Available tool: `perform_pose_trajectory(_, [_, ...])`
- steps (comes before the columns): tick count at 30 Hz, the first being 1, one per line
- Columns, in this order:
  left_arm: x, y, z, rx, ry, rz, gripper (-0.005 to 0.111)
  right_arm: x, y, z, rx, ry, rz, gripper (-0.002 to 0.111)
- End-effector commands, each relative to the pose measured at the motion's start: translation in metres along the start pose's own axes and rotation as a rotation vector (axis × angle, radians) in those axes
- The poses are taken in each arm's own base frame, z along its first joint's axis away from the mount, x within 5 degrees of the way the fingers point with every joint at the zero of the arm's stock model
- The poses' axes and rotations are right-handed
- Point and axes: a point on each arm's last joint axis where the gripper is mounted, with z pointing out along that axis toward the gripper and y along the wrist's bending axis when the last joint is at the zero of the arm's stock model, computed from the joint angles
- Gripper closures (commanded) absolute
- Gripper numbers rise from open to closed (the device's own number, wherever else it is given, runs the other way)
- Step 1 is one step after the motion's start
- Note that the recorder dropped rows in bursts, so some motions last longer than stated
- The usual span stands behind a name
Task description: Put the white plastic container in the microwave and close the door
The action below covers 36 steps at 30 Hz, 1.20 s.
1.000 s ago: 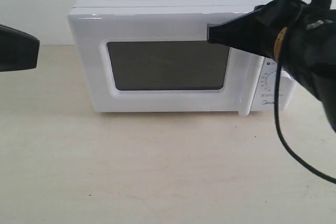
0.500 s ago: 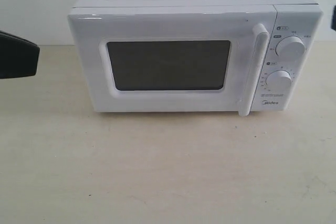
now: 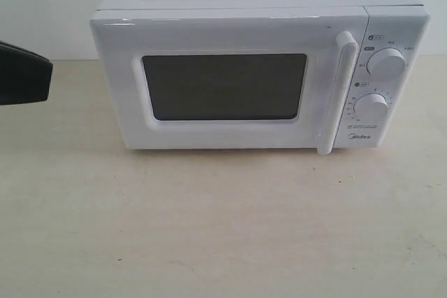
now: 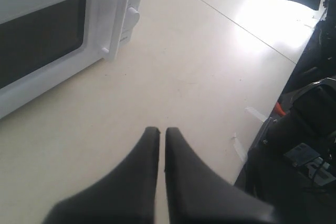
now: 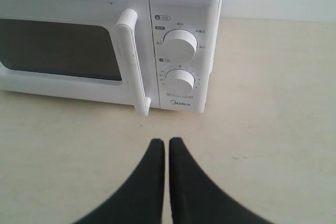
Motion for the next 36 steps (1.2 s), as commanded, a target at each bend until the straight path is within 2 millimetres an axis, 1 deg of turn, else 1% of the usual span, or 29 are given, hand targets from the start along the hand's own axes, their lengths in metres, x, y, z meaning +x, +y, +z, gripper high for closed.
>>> perform_pose_trajectory(1, [0.002, -0.001, 0.000, 0.007, 0.004, -0.001, 0.102, 0.001, -0.001, 0.000, 0.006, 0.000, -0.012, 0.108])
perform_pose_trajectory(9, [0.002, -0.001, 0.000, 0.007, 0.004, -0.001, 0.102, 0.001, -0.001, 0.000, 0.006, 0.000, -0.012, 0.108])
perform_pose_trajectory(12, [0.002, -0.006, -0.010, -0.005, -0.034, 0.025, 0.102, 0.001, -0.001, 0.000, 0.006, 0.000, -0.012, 0.108])
perform_pose_trajectory(14, [0.002, -0.011, -0.026, -0.071, -0.112, 0.112, 0.102, 0.001, -0.001, 0.000, 0.006, 0.000, -0.012, 0.108])
perform_pose_trajectory(17, [0.004, -0.024, -0.054, -0.129, -0.261, 0.183, 0.102, 0.001, -0.001, 0.000, 0.006, 0.000, -0.012, 0.108])
perform_pose_trajectory(19, [0.009, -0.034, -0.074, -0.178, -0.358, 0.261, 0.102, 0.001, -0.001, 0.000, 0.006, 0.000, -0.012, 0.108])
perform_pose_trajectory(21, [0.015, -0.044, -0.091, -0.212, -0.432, 0.300, 0.102, 0.001, -0.001, 0.000, 0.006, 0.000, -0.012, 0.108])
perform_pose_trajectory(23, [0.023, -0.051, -0.105, -0.272, -0.480, 0.355, 0.102, 0.001, -0.001, 0.000, 0.006, 0.000, -0.012, 0.108])
perform_pose_trajectory(25, [0.030, -0.056, -0.116, -0.350, -0.522, 0.421, 0.102, 0.001, -0.001, 0.000, 0.006, 0.000, -0.012, 0.108])
perform_pose_trajectory(27, [0.034, -0.053, -0.120, -0.445, -0.591, 0.473, 0.102, 0.001, -0.001, 0.000, 0.006, 0.000, -0.012, 0.108])
perform_pose_trajectory(30, [0.037, -0.039, -0.118, -0.581, -0.731, 0.453, 0.102, 0.001, -0.001, 0.000, 0.006, 0.000, -0.012, 0.108])
perform_pose_trajectory(32, [0.045, -0.024, -0.108, -0.656, -0.765, 0.419, 0.102, 0.001, -0.001, 0.000, 0.006, 0.000, -0.012, 0.108])
perform_pose_trajectory(36, [0.069, 0.007, -0.079, -0.758, -0.711, 0.345, 0.102, 0.001, -0.001, 0.000, 0.006, 0.000, -0.012, 0.108])
